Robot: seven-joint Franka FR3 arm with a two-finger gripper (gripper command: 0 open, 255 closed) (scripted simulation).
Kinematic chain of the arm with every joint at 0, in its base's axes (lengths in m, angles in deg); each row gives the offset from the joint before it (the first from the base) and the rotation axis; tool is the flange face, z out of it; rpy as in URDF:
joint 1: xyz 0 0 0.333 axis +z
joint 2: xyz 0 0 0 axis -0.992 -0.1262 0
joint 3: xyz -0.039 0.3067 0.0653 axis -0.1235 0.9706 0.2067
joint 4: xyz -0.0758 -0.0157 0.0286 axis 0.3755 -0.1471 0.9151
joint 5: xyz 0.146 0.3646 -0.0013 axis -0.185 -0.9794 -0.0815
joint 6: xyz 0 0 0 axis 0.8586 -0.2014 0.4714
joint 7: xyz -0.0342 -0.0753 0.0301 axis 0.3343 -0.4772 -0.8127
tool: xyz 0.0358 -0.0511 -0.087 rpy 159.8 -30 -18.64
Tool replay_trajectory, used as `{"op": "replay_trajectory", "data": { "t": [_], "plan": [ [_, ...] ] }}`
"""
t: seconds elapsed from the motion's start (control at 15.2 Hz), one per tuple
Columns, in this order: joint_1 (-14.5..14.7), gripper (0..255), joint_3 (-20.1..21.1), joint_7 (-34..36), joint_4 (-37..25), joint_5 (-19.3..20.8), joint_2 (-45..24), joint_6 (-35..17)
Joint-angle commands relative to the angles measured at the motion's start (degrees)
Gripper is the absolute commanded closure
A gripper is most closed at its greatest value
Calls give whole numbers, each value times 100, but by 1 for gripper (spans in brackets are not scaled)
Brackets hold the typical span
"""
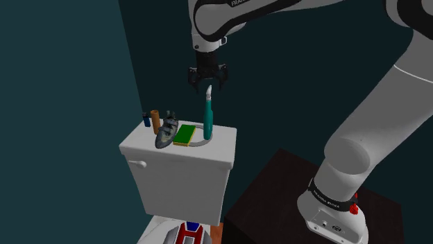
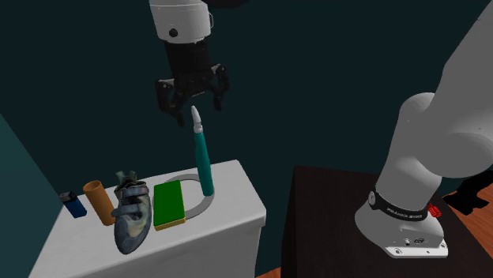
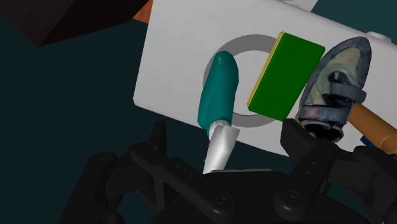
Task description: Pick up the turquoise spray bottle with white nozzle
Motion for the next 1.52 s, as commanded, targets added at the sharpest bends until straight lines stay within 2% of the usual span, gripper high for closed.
{"op": "replay_trajectory", "data": {
  "t": [0.0, 0.4, 0.46, 1.06, 1.45],
  "plan": [
    [-5, 0, 21, 123, 74, 26, -81, -142],
    [-3, 0, 38, 183, 347, 66, -163, -487],
    [-2, 255, 41, 188, 338, 66, -166, -481],
    [-4, 255, 38, 184, 347, 66, -163, -487],
    [-6, 255, 17, 106, -16, 16, -60, -34]
  ]
}}
